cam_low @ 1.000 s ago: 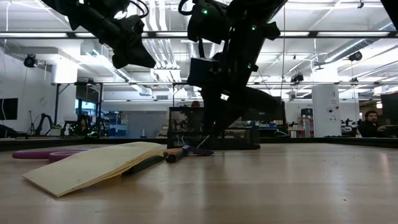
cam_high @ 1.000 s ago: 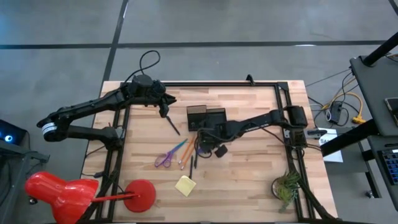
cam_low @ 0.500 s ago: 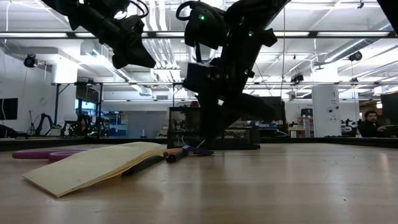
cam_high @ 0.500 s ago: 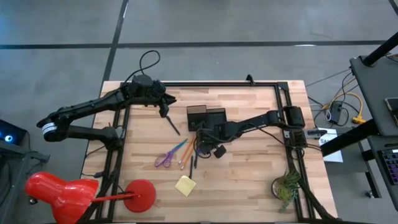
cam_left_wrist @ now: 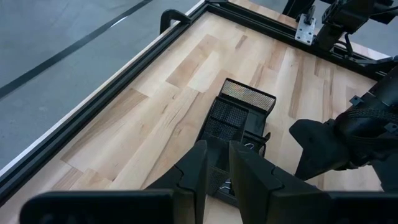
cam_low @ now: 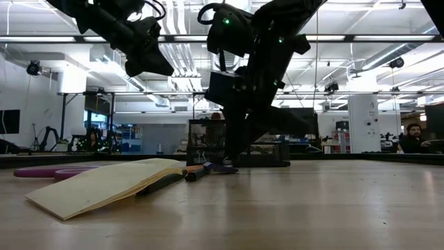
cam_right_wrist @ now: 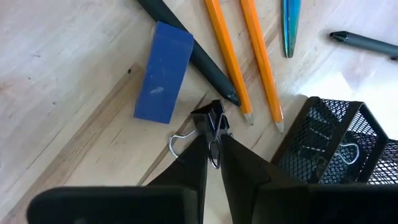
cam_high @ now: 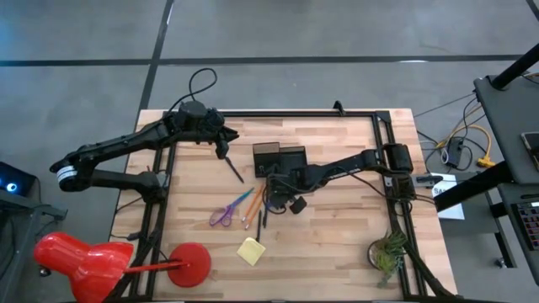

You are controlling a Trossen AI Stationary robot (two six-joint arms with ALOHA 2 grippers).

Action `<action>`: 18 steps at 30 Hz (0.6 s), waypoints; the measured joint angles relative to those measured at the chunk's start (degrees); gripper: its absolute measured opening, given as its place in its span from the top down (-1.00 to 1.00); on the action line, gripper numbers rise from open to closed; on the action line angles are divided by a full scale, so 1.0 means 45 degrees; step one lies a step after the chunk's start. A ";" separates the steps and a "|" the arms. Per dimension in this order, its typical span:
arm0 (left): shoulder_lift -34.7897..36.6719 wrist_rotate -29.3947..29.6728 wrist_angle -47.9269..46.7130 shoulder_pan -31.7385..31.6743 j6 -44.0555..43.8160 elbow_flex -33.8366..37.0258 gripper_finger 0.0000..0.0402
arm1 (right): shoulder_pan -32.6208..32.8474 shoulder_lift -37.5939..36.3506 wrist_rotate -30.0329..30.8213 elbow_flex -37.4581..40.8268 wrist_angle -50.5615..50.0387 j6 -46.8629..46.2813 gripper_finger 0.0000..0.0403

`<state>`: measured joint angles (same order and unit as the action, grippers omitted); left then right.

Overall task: Pick and place office supplies into organizer
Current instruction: Put the black binder clip into the black desk organizer

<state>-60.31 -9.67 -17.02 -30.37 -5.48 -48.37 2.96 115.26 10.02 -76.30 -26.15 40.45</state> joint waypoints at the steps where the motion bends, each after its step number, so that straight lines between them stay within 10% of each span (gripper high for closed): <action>1: 0.0000 0.0003 0.0000 0.0000 -0.0005 -0.0002 0.74 | 0.0000 0.0000 0.0005 0.0001 0.0001 -0.0033 0.84; 18: 0.0000 0.0000 -0.0005 0.0000 -0.0015 0.0002 0.74 | -0.1323 -0.1187 0.0599 -0.0891 -0.0076 -0.5646 0.96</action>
<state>-60.31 -9.67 -17.04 -30.37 -5.54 -48.36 -2.99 109.92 12.72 -80.31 -26.49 15.04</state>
